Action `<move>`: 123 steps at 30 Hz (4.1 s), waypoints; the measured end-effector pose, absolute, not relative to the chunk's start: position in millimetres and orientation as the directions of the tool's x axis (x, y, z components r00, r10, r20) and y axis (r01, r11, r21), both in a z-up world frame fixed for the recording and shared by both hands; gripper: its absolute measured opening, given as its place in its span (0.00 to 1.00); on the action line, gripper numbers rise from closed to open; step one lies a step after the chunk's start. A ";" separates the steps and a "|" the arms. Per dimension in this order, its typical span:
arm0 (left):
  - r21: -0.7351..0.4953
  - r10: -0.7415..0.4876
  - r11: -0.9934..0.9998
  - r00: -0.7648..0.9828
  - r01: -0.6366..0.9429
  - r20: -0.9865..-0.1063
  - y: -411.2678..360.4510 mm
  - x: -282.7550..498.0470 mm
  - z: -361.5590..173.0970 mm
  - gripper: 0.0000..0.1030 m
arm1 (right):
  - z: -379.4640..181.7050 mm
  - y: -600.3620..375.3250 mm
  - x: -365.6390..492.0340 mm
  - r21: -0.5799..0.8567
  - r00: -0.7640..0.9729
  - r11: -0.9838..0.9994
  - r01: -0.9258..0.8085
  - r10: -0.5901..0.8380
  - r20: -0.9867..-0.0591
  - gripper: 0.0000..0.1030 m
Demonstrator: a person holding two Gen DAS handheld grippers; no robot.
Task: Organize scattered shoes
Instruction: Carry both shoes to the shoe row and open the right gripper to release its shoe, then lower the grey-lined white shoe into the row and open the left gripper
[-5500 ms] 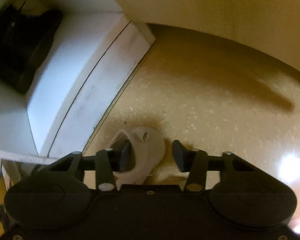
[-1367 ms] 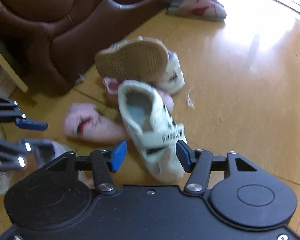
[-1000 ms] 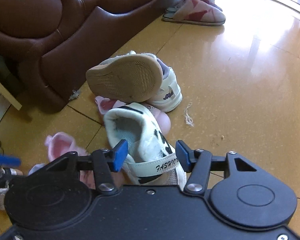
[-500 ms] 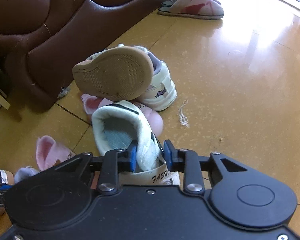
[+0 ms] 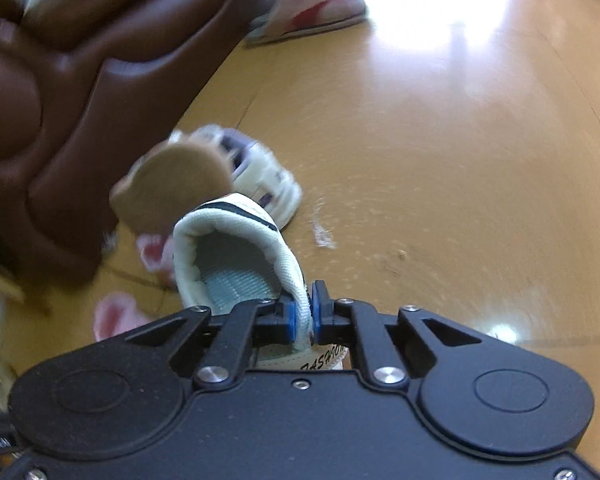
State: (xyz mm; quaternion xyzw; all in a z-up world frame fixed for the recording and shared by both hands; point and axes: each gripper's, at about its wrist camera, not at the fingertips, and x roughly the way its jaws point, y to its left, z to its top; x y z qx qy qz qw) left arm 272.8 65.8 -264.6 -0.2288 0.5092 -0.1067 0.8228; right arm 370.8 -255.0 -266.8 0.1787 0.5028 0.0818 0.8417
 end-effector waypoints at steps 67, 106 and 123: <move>-0.196 -0.238 0.971 0.468 0.139 -0.851 180.6 87.9 -150.4 0.16 | -131.8 -311.6 142.7 0.411 0.414 0.842 0.349 0.255 -0.874 0.73; -0.389 -0.559 0.718 0.144 0.578 -0.817 -38.9 287.2 -258.1 0.15 | -158.5 -309.0 168.7 0.488 0.403 0.790 0.371 0.336 -0.851 0.83; -0.190 -0.389 0.793 0.242 0.578 -0.889 -54.0 281.5 -300.8 0.41 | -170.0 -298.7 173.7 0.485 0.375 0.798 0.358 0.353 -0.858 0.83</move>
